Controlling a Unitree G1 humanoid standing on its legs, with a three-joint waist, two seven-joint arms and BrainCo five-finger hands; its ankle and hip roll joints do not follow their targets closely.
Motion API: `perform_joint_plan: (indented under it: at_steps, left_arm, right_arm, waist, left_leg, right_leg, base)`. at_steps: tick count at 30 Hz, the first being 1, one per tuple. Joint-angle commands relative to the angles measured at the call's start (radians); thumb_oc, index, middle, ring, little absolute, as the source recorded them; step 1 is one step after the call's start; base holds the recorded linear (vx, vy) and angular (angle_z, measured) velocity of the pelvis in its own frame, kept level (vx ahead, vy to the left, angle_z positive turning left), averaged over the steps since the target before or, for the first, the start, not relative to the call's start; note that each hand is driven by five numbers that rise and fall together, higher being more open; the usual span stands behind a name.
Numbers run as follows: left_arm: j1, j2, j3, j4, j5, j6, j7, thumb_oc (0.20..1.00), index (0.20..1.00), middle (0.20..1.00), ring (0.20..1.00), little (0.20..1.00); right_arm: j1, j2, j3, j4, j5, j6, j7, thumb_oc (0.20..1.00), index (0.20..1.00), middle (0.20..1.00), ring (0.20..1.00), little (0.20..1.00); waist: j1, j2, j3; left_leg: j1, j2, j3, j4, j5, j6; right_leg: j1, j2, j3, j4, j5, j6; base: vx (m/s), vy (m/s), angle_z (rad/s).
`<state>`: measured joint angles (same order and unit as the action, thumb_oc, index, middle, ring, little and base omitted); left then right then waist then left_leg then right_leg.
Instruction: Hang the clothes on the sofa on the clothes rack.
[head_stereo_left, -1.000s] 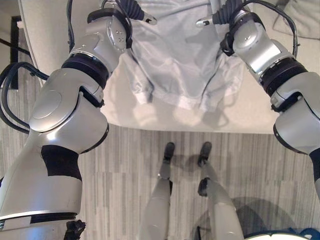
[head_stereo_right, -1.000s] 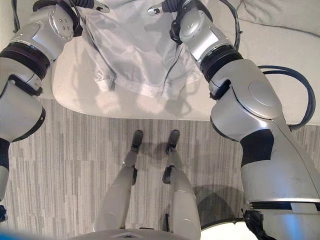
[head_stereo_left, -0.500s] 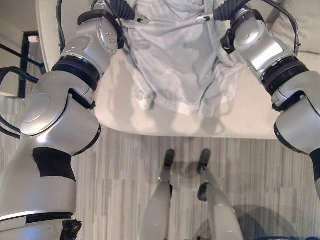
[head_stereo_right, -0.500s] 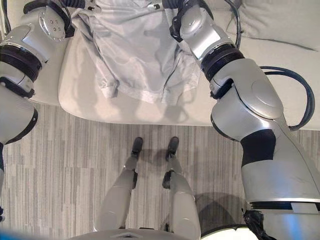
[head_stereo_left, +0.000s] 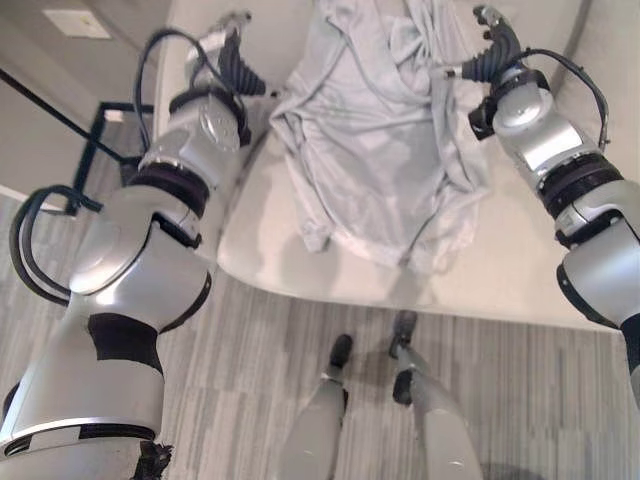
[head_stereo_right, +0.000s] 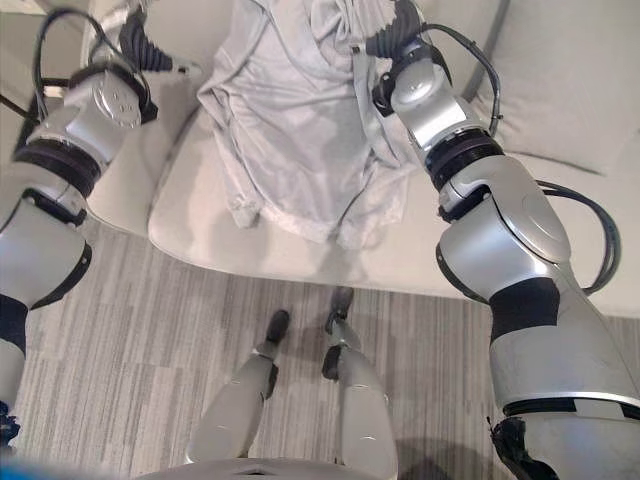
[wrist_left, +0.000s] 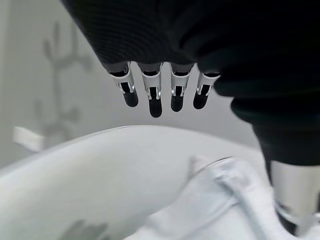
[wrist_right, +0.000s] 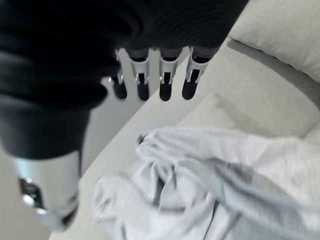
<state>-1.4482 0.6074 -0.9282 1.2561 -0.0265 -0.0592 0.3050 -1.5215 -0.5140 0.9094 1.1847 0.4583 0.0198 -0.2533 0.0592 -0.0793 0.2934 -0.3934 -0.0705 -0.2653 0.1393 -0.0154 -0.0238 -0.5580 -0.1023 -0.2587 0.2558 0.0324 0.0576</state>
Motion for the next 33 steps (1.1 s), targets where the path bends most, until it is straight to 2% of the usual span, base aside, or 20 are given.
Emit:
perform_joint_plan:
  at_steps: [1,5,6,9,10,11,12,14,15,16,17,19,21,25,29,33]
  left_arm:
    - [-0.064,0.052,0.018,-0.003,-0.026,-0.025,0.03,1.0,1.0,1.0,1.0,1.0]
    - [-0.065,0.059,0.02,0.008,-0.036,-0.028,0.03,1.0,1.0,1.0,1.0,1.0]
    - [-0.075,0.057,0.013,0.015,-0.038,-0.03,0.026,1.0,1.0,1.0,1.0,1.0]
    - [-0.113,0.046,-0.008,0.021,-0.047,-0.036,0.028,1.0,1.0,1.0,1.0,1.0]
    - [-0.127,0.045,-0.027,0.008,-0.044,-0.04,0.034,1.0,1.0,1.0,1.0,1.0]
    - [-0.132,0.038,-0.033,0.007,-0.041,-0.039,0.031,1.0,1.0,1.0,1.0,1.0]
    - [-0.132,0.037,-0.033,0.007,-0.041,-0.039,0.031,1.0,1.0,1.0,1.0,1.0]
    - [-0.119,0.048,-0.048,0.017,-0.03,-0.044,0.03,1.0,1.0,1.0,1.0,1.0]
    - [-0.122,0.036,-0.064,0.019,-0.018,-0.038,0.034,1.0,1.0,1.0,1.0,1.0]
    - [-0.122,0.036,-0.064,0.02,-0.018,-0.039,0.034,1.0,1.0,1.0,1.0,1.0]
    - [-0.133,0.03,-0.072,0.005,-0.018,-0.042,0.04,1.0,1.0,1.0,1.0,1.0]
    - [-0.136,0.04,-0.072,-0.015,-0.015,-0.05,0.048,1.0,1.0,1.0,1.0,1.0]
    - [-0.164,0.066,-0.081,-0.005,-0.021,-0.06,0.058,1.0,1.0,1.0,1.0,1.0]
    - [-0.194,0.063,-0.089,-0.009,-0.034,-0.065,0.061,1.0,1.0,1.0,1.0,1.0]
    - [-0.19,0.03,-0.081,-0.008,-0.038,-0.065,0.063,1.0,1.0,1.0,1.0,1.0]
    - [-0.187,-0.014,-0.075,-0.01,-0.039,-0.062,0.06,1.0,1.0,1.0,1.0,1.0]
  right_arm:
    - [-0.09,-0.013,0.04,0.016,-0.062,-0.034,-0.018,1.0,1.0,1.0,1.0,1.0]
    - [-0.087,0.01,0.048,0.02,-0.062,-0.043,-0.028,1.0,1.0,1.0,1.0,1.0]
    - [-0.092,0.01,0.057,0.031,-0.065,-0.042,-0.028,1.0,1.0,1.0,1.0,1.0]
    - [-0.117,0.007,0.073,0.042,-0.053,-0.041,-0.033,1.0,1.0,1.0,1.0,1.0]
    - [-0.128,-0.009,0.08,0.039,-0.046,-0.051,-0.041,1.0,1.0,1.0,1.0,1.0]
    - [-0.126,-0.012,0.081,0.039,-0.047,-0.053,-0.041,1.0,1.0,1.0,1.0,1.0]
    - [-0.126,-0.013,0.081,0.039,-0.047,-0.053,-0.041,1.0,1.0,1.0,1.0,1.0]
    - [-0.107,-0.034,0.077,0.073,-0.063,-0.064,-0.061,1.0,1.0,1.0,1.0,1.0]
    - [-0.113,-0.025,0.084,0.068,-0.107,-0.06,-0.052,1.0,1.0,1.0,1.0,1.0]
    - [-0.113,-0.025,0.084,0.067,-0.107,-0.059,-0.052,1.0,1.0,1.0,1.0,1.0]
    - [-0.111,-0.014,0.081,0.059,-0.099,-0.055,-0.052,1.0,1.0,1.0,1.0,1.0]
    - [-0.102,-0.008,0.064,0.038,-0.088,-0.06,-0.056,1.0,1.0,1.0,1.0,1.0]
    - [-0.099,0.018,0.044,0.036,-0.053,-0.068,-0.058,1.0,1.0,1.0,1.0,1.0]
    - [-0.111,0.036,0.055,0.028,-0.03,-0.068,-0.046,1.0,1.0,1.0,1.0,1.0]
    - [-0.116,0.036,0.063,0.032,-0.021,-0.064,-0.041,1.0,1.0,1.0,1.0,1.0]
    - [-0.122,0.041,0.083,0.032,-0.038,-0.055,-0.036,1.0,1.0,1.0,1.0,1.0]
  waist:
    - [-0.027,-0.027,0.021]
    - [-0.022,-0.029,0.021]
    - [-0.024,-0.033,0.024]
    - [-0.03,-0.036,0.028]
    - [-0.023,-0.013,0.03]
    - [-0.009,-0.001,0.029]
    - [-0.008,-0.001,0.03]
    - [0.018,0.005,0.03]
    - [0.035,0.04,0.021]
    - [0.036,0.04,0.023]
    - [0.048,0.05,0.017]
    - [0.054,0.045,0.022]
    - [0.089,0.016,0.032]
    - [0.095,-0.013,0.019]
    - [0.084,-0.018,0.015]
    - [0.069,-0.006,0.024]
  left_leg:
    - [0.234,0.045,0.063,0.096,-0.096,-0.045]
    - [0.07,0.042,0.091,0.337,0.015,-0.046]
    - [0.024,0.055,0.1,0.343,0.025,-0.046]
    - [-0.017,0.096,0.115,0.184,-0.001,-0.054]
    - [-0.082,0.127,0.103,-0.022,0.122,-0.08]
    - [-0.092,0.139,0.093,-0.12,0.165,-0.089]
    - [-0.087,0.14,0.094,-0.126,0.168,-0.09]
    - [-0.169,0.12,0.055,-0.224,0.187,-0.095]
    - [-0.132,0.123,-0.005,-0.227,0.204,-0.101]
    - [-0.131,0.124,-0.003,-0.227,0.204,-0.101]
    - [-0.115,0.116,0.005,-0.224,0.231,-0.1]
    - [-0.103,0.108,0.028,-0.207,0.23,-0.094]
    - [-0.083,0.112,0.087,-0.197,0.222,-0.085]
    - [-0.069,0.119,0.126,-0.227,0.214,-0.083]
    - [-0.065,0.105,0.137,-0.227,0.202,-0.081]
    - [-0.068,0.09,0.141,-0.227,0.199,-0.081]
  right_leg:
    - [0.166,0.001,-0.003,-0.326,0.202,0.12]
    - [0.217,0.008,0.026,-0.334,0.161,0.081]
    - [0.228,-0.001,0.037,-0.338,0.148,0.082]
    - [0.239,-0.02,0.064,-0.338,0.128,0.096]
    - [0.245,-0.017,0.077,-0.336,0.118,0.099]
    - [0.25,-0.011,0.088,-0.338,0.11,0.094]
    - [0.251,-0.01,0.089,-0.338,0.11,0.093]
    - [0.268,-0.007,0.102,-0.343,0.092,0.099]
    - [0.278,0.004,0.151,-0.313,0.092,0.111]
    - [0.279,0.004,0.152,-0.313,0.092,0.111]
    - [0.277,-0.009,0.165,-0.306,0.098,0.118]
    - [0.277,-0.026,0.186,-0.304,0.111,0.128]
    - [0.252,-0.047,0.216,-0.319,0.165,0.147]
    - [0.237,-0.055,0.189,-0.343,0.18,0.159]
    - [0.226,-0.06,0.178,-0.343,0.179,0.163]
    - [0.211,-0.062,0.177,-0.343,0.176,0.161]
  base:
    - [0.17,-0.077,0.38]
    - [0.12,-0.004,0.13]
    - [0.13,0.027,-0.2]
    - [0.18,0.155,-0.03]
    - [0.26,0.323,0.04]
    - [0.2,0.266,-0.05]
    - [0.14,0.178,-0.05]
    - [0.22,0.334,-0.4]
    - [0.2,0.391,-0.59]
    - [0.19,0.489,-0.71]
    - [0.12,0.353,-0.98]
    - [0.1,0.367,-1.13]
    - [0.05,0.288,-1.02]
    - [0.06,0.109,-0.6]
    - [0.06,0.039,-0.01]
    - [0.05,-0.018,0.06]
